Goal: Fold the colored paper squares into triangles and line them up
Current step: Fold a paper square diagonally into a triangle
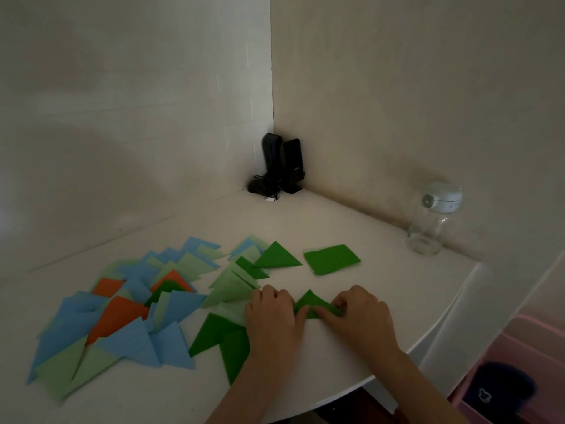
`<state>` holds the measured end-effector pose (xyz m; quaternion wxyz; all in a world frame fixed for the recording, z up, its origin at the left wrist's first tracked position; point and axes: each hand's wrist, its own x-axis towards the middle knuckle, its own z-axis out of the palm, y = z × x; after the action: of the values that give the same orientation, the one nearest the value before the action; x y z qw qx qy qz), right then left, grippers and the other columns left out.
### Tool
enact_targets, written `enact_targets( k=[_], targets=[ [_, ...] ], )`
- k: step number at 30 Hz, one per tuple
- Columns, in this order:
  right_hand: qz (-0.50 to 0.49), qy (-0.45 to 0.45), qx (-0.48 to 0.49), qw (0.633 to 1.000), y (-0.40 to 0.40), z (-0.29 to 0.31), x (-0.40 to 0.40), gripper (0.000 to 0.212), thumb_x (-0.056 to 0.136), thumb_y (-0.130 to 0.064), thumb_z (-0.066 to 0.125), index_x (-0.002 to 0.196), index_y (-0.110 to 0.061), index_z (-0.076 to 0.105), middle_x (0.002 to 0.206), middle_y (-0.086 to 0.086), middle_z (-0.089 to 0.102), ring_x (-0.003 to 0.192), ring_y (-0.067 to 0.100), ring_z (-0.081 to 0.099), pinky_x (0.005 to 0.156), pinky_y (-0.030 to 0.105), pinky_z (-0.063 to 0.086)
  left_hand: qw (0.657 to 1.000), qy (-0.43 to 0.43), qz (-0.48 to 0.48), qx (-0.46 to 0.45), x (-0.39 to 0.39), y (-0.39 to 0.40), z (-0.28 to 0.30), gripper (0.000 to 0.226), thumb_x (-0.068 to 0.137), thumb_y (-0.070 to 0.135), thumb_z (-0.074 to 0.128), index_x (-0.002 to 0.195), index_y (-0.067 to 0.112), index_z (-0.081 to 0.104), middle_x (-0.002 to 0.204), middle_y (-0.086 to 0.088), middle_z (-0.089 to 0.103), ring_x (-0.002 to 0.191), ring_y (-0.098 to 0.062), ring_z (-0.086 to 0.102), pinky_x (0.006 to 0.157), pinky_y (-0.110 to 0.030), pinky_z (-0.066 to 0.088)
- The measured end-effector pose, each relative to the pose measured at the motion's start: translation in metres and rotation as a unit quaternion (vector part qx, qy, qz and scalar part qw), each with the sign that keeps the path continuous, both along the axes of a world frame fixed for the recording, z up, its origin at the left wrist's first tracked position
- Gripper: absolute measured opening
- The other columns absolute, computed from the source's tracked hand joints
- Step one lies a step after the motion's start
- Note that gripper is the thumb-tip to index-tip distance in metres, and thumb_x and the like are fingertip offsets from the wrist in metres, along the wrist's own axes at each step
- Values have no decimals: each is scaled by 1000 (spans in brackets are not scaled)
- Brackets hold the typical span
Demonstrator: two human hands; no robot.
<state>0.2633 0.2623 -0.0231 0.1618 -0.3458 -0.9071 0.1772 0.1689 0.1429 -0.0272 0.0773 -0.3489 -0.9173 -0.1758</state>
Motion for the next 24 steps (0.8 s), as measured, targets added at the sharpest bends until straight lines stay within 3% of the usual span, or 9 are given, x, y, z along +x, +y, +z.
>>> enact_targets(
  k=[7,12,14,17,21,24],
  targets=[
    [13,39,-35,999,7,-2,3,31,75,-52,68,67,-35,44,73,-15,45,74,8,50,75,30,44,995,-28,-24,89,-3,-6,0,18,92,43,50,92,25,50,99,7,49,95,-12,40,79,-26,31],
    [27,92,-104,990,14,-2,6,23,71,-32,78,69,-25,56,70,-7,58,69,11,56,70,34,49,987,-47,-57,145,-10,-10,-5,12,88,27,62,83,21,53,88,5,52,86,-14,44,77,-27,37],
    [36,102,-122,987,16,-2,9,19,72,-25,78,73,-20,59,71,-5,61,67,10,56,68,30,49,983,-65,-71,159,-14,-12,-6,11,86,20,64,82,19,55,85,5,54,85,-13,45,76,-26,39],
    [51,123,-116,984,16,-3,14,18,74,-17,76,72,-20,58,66,-9,57,59,3,50,59,11,39,973,-100,-88,187,-16,-15,-6,16,84,8,66,78,20,57,81,8,54,82,-9,47,73,-21,42],
    [56,137,-97,984,12,-5,16,23,76,-13,73,71,-22,53,63,-11,49,57,3,45,57,10,35,970,-116,-97,189,-21,-18,-4,18,82,-2,64,78,15,64,82,5,57,78,-4,50,71,-11,40],
    [58,144,-87,984,11,-9,16,21,77,-12,72,73,-20,54,65,-12,50,58,3,45,58,11,34,981,-101,-89,139,-21,-18,4,20,87,-4,54,90,15,63,91,2,57,83,-8,51,73,-13,38]
  ],
)
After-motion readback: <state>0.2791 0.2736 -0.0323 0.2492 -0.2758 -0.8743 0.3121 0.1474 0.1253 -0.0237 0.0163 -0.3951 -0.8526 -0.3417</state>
